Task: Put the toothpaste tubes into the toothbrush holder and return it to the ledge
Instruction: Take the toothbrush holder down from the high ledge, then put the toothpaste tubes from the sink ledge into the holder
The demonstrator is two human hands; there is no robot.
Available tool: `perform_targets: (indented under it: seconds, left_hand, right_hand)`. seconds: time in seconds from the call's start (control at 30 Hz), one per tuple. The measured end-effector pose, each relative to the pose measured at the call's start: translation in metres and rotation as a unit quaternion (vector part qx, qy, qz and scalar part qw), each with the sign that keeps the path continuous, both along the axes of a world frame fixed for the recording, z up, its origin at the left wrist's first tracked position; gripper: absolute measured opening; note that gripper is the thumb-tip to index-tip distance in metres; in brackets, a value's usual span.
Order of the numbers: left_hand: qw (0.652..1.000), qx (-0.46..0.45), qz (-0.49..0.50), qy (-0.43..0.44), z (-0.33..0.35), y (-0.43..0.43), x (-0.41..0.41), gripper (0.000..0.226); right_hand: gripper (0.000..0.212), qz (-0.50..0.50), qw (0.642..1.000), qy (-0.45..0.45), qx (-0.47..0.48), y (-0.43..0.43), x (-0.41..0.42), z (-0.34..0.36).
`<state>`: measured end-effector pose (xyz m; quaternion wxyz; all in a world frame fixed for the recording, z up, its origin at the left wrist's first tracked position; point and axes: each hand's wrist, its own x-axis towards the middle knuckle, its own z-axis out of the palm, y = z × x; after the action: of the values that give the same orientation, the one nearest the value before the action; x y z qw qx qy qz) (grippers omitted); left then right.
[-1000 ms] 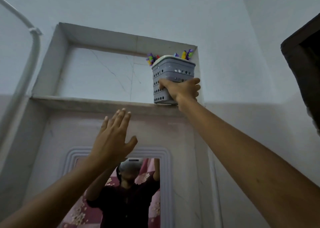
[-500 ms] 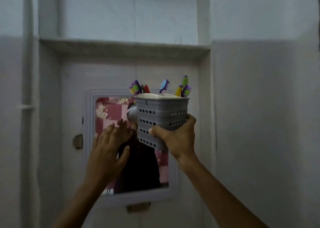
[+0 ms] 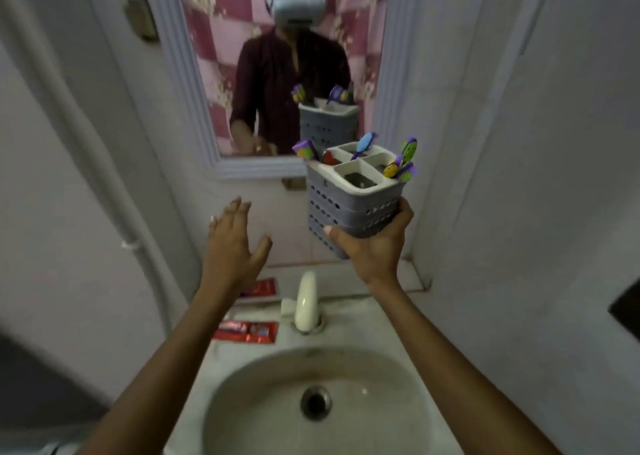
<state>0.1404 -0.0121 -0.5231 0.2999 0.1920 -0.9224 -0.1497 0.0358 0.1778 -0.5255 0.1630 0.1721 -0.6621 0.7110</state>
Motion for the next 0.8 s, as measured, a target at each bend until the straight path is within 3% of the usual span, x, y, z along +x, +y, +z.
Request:
perform_targets:
  seconds: [0.2,0.37,0.5,0.6,0.7,0.77,0.8]
  left_hand:
    - [0.995,0.053,0.011,-0.084,-0.069,-0.004,0.019,0.063]
    - [0.985,0.077,0.011,-0.157,-0.11,-0.003,0.031,0.051]
    - [0.976,0.101,0.078,-0.175,-0.129,-0.019,0.045,0.042]
    - [0.948,0.182,0.158,-0.208,-0.146,-0.041,0.052,0.046]
    - [0.915,0.263,0.193,-0.237,-0.16,-0.059,0.055,0.049]
    - [0.906,0.285,0.196,-0.245,-0.166,-0.066,0.054,0.054]
    - [0.903,0.293,0.199,-0.243,-0.166,-0.067,0.052,0.055]
  right_hand:
    - [0.116,-0.027,0.998,-0.043,0.031,0.025,0.001,-0.086]
    - [0.098,-0.002,0.993,-0.092,0.073,0.038,0.011,-0.151]
    - [0.117,-0.006,0.986,-0.122,0.117,0.045,0.018,-0.196]
    - [0.114,-0.007,0.979,-0.137,0.15,0.05,0.03,-0.206]
    - [0.087,-0.007,0.978,-0.094,0.185,0.051,0.032,-0.203]
    - [0.026,0.037,0.975,-0.12,0.182,0.051,0.032,-0.202]
    - [0.023,0.062,0.972,-0.155,0.163,0.054,0.033,-0.207]
